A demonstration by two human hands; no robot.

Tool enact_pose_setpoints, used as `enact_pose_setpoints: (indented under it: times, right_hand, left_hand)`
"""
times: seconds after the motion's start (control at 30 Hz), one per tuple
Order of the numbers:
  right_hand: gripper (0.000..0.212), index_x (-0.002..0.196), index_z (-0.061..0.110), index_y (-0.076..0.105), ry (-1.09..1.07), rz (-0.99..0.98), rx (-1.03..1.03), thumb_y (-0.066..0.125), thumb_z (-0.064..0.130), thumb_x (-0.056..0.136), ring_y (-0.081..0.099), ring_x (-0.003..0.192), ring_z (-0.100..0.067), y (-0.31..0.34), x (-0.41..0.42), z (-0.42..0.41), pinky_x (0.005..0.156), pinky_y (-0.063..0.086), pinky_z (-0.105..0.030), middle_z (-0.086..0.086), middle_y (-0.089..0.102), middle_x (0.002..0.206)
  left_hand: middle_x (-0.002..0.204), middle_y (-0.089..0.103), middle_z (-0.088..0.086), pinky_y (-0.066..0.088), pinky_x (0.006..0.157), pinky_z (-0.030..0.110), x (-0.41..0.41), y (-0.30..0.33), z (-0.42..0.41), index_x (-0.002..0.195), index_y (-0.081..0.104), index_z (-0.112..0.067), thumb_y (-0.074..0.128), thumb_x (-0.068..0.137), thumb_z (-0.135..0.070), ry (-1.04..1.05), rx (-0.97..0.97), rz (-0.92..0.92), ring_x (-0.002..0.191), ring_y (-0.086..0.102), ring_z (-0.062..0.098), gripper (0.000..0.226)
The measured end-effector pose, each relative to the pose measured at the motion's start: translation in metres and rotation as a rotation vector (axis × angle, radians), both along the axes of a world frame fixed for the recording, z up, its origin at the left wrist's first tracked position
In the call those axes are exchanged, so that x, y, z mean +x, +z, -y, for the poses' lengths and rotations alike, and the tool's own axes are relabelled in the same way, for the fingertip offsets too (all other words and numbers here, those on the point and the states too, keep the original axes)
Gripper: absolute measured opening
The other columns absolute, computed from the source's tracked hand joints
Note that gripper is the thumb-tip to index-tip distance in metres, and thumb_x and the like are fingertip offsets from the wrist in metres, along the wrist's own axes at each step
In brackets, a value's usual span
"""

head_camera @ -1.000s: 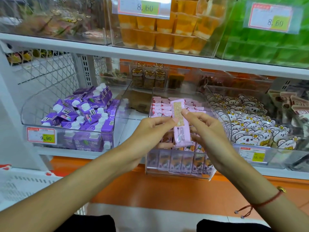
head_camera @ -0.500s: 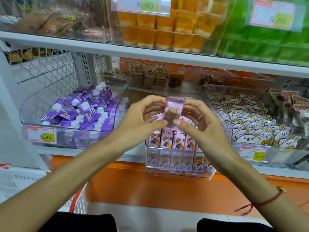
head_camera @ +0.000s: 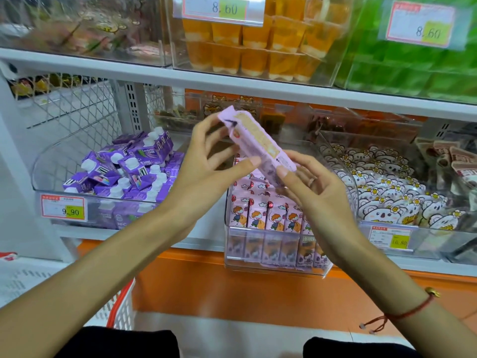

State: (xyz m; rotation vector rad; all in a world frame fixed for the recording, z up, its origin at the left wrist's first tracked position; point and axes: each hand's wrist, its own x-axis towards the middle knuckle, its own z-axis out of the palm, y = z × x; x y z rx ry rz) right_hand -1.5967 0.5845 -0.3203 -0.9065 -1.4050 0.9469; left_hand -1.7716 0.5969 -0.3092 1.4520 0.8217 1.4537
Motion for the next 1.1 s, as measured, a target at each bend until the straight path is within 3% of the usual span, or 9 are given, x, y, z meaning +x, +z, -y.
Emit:
enact_pose_setpoints:
  times: [0.07,0.17,0.3,0.47,0.6,0.73,0.8,0.93,1.1]
  right_hand:
    - [0.024,0.115,0.016,0.064,0.027,-0.076,-0.089,0.055,0.021,0.093,0.069,0.085,-0.011,0.000,0.001,-0.003,0.077,0.055,-0.020,0.002,0.073,0.101]
    - [0.027,0.116,0.012,0.063,0.090,-0.146,-0.186,0.044,0.022,0.100,0.064,0.073,-0.011,0.000,0.005,-0.005,0.067,0.052,-0.018,0.004,0.072,0.087]
    - [0.030,0.108,0.012,0.065,0.171,-0.187,-0.240,0.040,0.029,0.100,0.054,0.062,-0.010,-0.001,0.005,-0.007,0.063,0.051,-0.020,0.000,0.068,0.075]
    - [0.031,0.098,0.017,0.068,0.109,-0.119,-0.290,0.048,0.040,0.096,0.057,0.063,-0.008,-0.004,0.003,-0.014,0.067,0.052,-0.020,0.004,0.067,0.068]
    - [0.031,0.096,0.015,0.070,0.027,-0.041,-0.172,0.057,0.043,0.088,0.060,0.072,-0.010,-0.004,-0.001,-0.021,0.073,0.052,-0.022,0.006,0.068,0.082]
    - [0.023,0.086,0.024,0.071,-0.100,0.163,-0.015,0.056,0.040,0.092,0.061,0.073,-0.005,-0.009,-0.009,-0.031,0.073,0.052,-0.020,0.013,0.068,0.076]
    - [0.018,0.099,0.025,0.067,-0.166,0.329,0.052,0.058,0.039,0.091,0.062,0.084,-0.006,-0.015,-0.012,-0.040,0.077,0.050,-0.025,0.012,0.068,0.088]
    - [0.043,0.129,0.015,0.051,-0.224,0.949,0.174,0.060,0.033,0.090,0.047,0.113,-0.021,-0.029,-0.014,-0.053,0.091,0.040,-0.033,-0.003,0.058,0.122]
    - [0.049,0.140,0.021,0.045,-0.148,1.249,0.181,0.044,0.044,0.097,0.032,0.129,-0.021,-0.034,-0.015,-0.054,0.099,0.030,-0.035,-0.003,0.046,0.140]
  left_hand:
    - [0.140,0.049,-0.009,0.052,0.094,0.031,-0.002,0.002,0.000,0.141,0.036,-0.029,0.073,0.080,-0.008,-0.006,0.063,-0.089,0.117,0.059,0.007,0.074]
    - [0.135,0.051,-0.006,0.057,0.083,0.030,-0.003,0.003,0.002,0.143,0.034,-0.031,0.074,0.077,-0.022,0.026,0.065,-0.091,0.108,0.065,0.009,0.077]
    - [0.134,0.055,-0.010,0.053,0.095,0.034,-0.005,0.004,0.000,0.137,0.041,-0.035,0.071,0.081,-0.024,0.032,0.029,-0.131,0.112,0.061,0.003,0.064]
    - [0.106,0.072,-0.006,0.054,0.091,0.028,-0.004,0.003,0.001,0.113,0.061,-0.017,0.071,0.081,-0.014,0.034,0.049,-0.050,0.102,0.067,0.009,0.034]
    - [0.090,0.073,-0.011,0.054,0.074,0.016,-0.007,0.001,-0.004,0.106,0.062,-0.012,0.072,0.081,-0.012,0.129,0.043,0.074,0.088,0.069,0.002,0.027]
    - [0.084,0.073,-0.010,0.052,0.069,0.014,-0.010,-0.003,-0.008,0.103,0.063,-0.010,0.072,0.082,-0.010,0.205,0.078,0.098,0.080,0.069,0.002,0.023]
    - [0.089,0.072,-0.007,0.052,0.073,0.015,-0.011,-0.006,-0.012,0.106,0.062,-0.010,0.073,0.081,-0.007,0.278,0.129,0.051,0.081,0.068,0.002,0.027]
    - [0.093,0.066,-0.010,0.049,0.075,0.011,-0.014,-0.010,-0.028,0.109,0.060,-0.013,0.074,0.079,-0.003,0.355,0.215,-0.133,0.081,0.063,-0.005,0.034]
    - [0.096,0.069,-0.007,0.054,0.083,0.025,-0.012,-0.010,-0.045,0.114,0.061,-0.018,0.075,0.080,-0.013,0.345,0.281,-0.457,0.089,0.066,0.005,0.036]
